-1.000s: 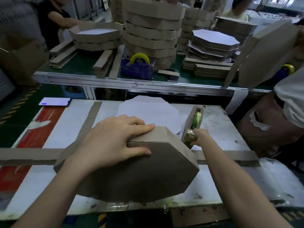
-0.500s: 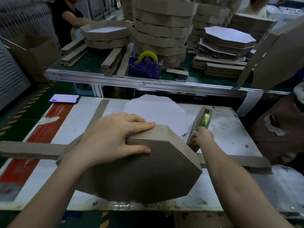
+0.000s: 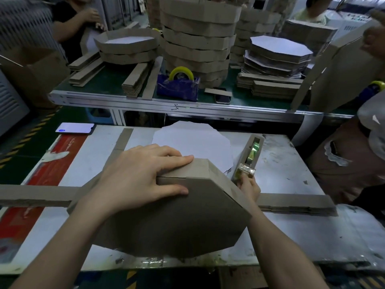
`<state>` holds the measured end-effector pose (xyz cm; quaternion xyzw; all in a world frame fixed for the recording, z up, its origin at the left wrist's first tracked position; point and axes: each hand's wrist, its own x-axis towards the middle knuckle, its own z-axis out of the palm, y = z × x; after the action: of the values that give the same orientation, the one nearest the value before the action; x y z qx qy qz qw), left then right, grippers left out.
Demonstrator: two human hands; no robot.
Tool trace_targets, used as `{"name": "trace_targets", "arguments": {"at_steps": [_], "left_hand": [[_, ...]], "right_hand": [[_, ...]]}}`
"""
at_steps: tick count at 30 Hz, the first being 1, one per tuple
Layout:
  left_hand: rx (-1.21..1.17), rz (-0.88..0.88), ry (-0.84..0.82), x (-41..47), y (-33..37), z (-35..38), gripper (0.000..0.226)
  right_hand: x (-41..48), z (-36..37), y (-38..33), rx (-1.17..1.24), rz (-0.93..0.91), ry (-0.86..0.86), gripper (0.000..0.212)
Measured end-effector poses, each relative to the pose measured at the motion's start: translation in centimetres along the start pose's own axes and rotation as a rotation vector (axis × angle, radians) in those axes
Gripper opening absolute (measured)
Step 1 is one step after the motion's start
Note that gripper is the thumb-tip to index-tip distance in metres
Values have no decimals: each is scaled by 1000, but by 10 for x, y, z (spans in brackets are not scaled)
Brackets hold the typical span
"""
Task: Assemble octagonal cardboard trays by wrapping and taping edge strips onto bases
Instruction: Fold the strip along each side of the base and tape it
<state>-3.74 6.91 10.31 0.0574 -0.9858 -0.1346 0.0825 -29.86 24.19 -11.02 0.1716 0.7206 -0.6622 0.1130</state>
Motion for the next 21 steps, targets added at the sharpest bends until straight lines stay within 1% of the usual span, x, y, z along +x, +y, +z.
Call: {"name": "trace_targets", "arguments": {"at_steps": [5, 7, 11, 12, 14, 16, 21], "left_hand": [[3, -3, 4, 0, -2, 0, 68], [6, -3, 2, 0, -2, 0, 69], [13, 1, 5, 2, -2, 0, 70], [14, 1, 5, 2, -2, 0, 70], [11, -1, 13, 2, -3, 0, 70], [11, -4, 18, 2, -4, 0, 70], [26, -17, 11, 5, -6, 1, 72]], "right_hand": [[0, -6, -3, -57, -25, 30, 20], [6, -10, -7, -150, -37, 20, 17], [14, -21, -7, -265, -108, -13, 28], [16, -25, -6, -282, -127, -22, 28], [17, -29, -6, -303, -167, -26, 22], [16, -28, -7, -318, -206, 9, 18], [-1, -18, -17, -313, -257, 157, 21]]}}
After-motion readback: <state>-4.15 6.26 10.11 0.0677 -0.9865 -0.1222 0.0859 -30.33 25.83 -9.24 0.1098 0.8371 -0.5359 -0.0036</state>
